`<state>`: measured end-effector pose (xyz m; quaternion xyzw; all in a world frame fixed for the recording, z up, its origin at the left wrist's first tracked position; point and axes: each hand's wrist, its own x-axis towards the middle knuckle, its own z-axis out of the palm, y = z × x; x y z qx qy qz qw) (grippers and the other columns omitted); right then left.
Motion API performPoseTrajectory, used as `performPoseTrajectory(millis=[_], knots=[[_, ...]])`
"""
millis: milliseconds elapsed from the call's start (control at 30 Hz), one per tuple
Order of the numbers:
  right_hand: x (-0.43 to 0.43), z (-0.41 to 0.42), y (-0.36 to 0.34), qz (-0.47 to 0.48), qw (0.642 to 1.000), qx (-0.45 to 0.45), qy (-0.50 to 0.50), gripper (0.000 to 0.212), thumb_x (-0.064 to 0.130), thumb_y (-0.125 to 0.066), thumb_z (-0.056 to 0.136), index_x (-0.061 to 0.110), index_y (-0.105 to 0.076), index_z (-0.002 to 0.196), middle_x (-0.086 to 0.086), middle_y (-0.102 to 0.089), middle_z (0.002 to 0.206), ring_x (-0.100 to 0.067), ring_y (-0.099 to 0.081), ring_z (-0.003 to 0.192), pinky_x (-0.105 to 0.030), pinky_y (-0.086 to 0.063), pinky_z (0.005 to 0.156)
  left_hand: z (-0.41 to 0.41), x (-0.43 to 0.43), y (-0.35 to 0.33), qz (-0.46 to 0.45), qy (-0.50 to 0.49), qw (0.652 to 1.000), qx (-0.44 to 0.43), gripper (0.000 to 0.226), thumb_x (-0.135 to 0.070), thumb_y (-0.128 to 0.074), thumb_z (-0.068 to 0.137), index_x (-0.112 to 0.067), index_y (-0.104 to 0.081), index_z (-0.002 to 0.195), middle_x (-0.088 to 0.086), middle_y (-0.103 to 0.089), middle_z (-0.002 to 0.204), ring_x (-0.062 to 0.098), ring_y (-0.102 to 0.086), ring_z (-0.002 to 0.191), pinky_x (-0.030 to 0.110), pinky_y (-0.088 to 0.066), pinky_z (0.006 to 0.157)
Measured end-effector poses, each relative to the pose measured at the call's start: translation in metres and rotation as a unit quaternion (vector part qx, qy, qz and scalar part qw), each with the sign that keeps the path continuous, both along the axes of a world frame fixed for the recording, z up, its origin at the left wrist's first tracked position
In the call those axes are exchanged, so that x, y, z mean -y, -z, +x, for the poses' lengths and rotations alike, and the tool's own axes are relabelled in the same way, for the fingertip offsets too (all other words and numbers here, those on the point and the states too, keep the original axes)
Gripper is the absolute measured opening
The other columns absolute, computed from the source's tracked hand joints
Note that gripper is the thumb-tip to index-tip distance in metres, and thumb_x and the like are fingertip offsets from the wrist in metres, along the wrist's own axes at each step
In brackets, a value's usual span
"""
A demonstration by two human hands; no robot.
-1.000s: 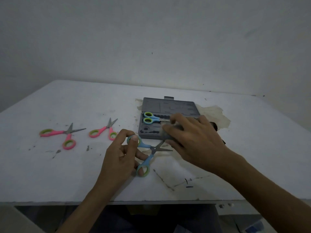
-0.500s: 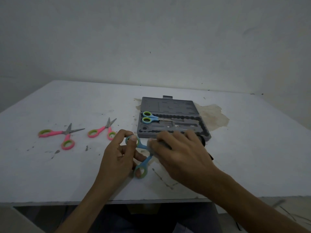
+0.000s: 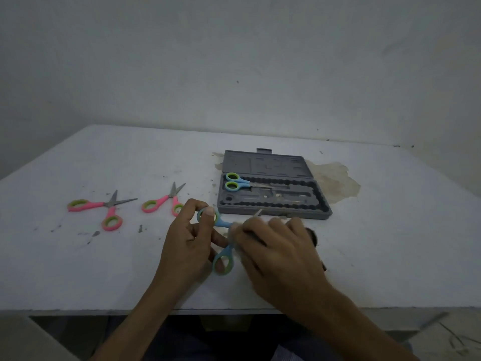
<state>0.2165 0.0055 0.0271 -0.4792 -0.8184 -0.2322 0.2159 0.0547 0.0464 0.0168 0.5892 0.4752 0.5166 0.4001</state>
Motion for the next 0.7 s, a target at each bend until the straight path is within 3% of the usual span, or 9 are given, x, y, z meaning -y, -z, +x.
performPoseTrajectory(millis=[67, 167, 267, 367, 433, 567, 700], knots=[[-0.002, -0.003, 0.006, -0.01, 0.999, -0.032, 0.007, 0.034, 0.022, -0.071, 0.082, 0.02, -0.063, 0.115, 0.002, -0.059, 0.104, -0.019, -0.053, 0.074, -0.031, -0.027, 0.065, -0.001, 0.0, 0.0, -0.001, -0.003, 1.0, 0.004, 0.017, -0.03, -0.043, 0.1, -0.018, -0.051, 0.091, 0.013, -0.07, 0.062, 0.01, -0.061, 0.04, 0.016, -0.042, 0.037], [-0.006, -0.002, 0.005, -0.007, 0.996, -0.093, 0.013, 0.037, 0.019, -0.073, 0.079, 0.019, -0.062, 0.114, -0.001, -0.061, 0.107, -0.021, -0.057, 0.077, -0.033, -0.037, 0.064, -0.001, 0.0, 0.0, -0.003, -0.005, 1.0, 0.019, 0.018, -0.032, -0.041, 0.1, -0.021, -0.05, 0.09, 0.011, -0.071, 0.062, 0.013, -0.061, 0.042, 0.017, -0.044, 0.038], [-0.003, -0.006, 0.011, -0.02, 0.998, -0.062, 0.005, 0.032, 0.024, -0.068, 0.082, 0.021, -0.063, 0.114, 0.002, -0.06, 0.109, -0.019, -0.055, 0.076, -0.03, -0.033, 0.064, -0.001, 0.0, 0.001, 0.004, -0.002, 1.0, 0.015, 0.018, -0.031, -0.04, 0.1, -0.019, -0.05, 0.091, 0.012, -0.069, 0.061, 0.013, -0.062, 0.042, 0.016, -0.044, 0.039], [-0.003, -0.004, 0.011, -0.023, 0.993, -0.115, 0.022, 0.028, 0.026, -0.059, 0.088, 0.021, -0.063, 0.115, 0.002, -0.059, 0.113, -0.02, -0.055, 0.078, -0.035, -0.039, 0.064, 0.0, 0.0, 0.001, -0.002, 0.0, 0.999, 0.033, 0.018, -0.032, -0.039, 0.101, -0.021, -0.049, 0.091, 0.014, -0.07, 0.062, 0.016, -0.064, 0.044, 0.017, -0.045, 0.039], [-0.003, -0.004, 0.013, -0.027, 0.995, -0.098, 0.007, 0.029, 0.029, -0.056, 0.09, 0.022, -0.062, 0.117, 0.003, -0.058, 0.113, -0.02, -0.055, 0.079, -0.034, -0.038, 0.063, 0.0, -0.001, 0.001, 0.004, -0.003, 1.0, 0.03, 0.018, -0.032, -0.039, 0.101, -0.021, -0.049, 0.091, 0.016, -0.068, 0.062, 0.016, -0.064, 0.044, 0.019, -0.046, 0.039], [-0.002, 0.0, 0.014, 0.004, 0.991, -0.132, 0.027, 0.031, 0.026, -0.062, 0.084, 0.019, -0.064, 0.115, 0.0, -0.061, 0.11, -0.02, -0.057, 0.077, -0.033, -0.041, 0.063, 0.0, 0.0, 0.002, -0.001, 0.007, 0.999, 0.043, 0.02, -0.033, -0.038, 0.101, -0.02, -0.049, 0.092, 0.015, -0.069, 0.063, 0.021, -0.066, 0.047, 0.024, -0.051, 0.041], [0.002, -0.003, 0.021, 0.002, 0.992, -0.127, 0.023, 0.031, 0.03, -0.059, 0.085, 0.02, -0.065, 0.114, 0.002, -0.06, 0.11, -0.016, -0.055, 0.077, -0.029, -0.035, 0.065, 0.0, 0.001, -0.001, -0.009, -0.002, 0.998, 0.057, 0.022, -0.035, -0.036, 0.1, -0.018, -0.048, 0.093, 0.014, -0.069, 0.061, 0.017, -0.063, 0.042, 0.019, -0.047, 0.038]])
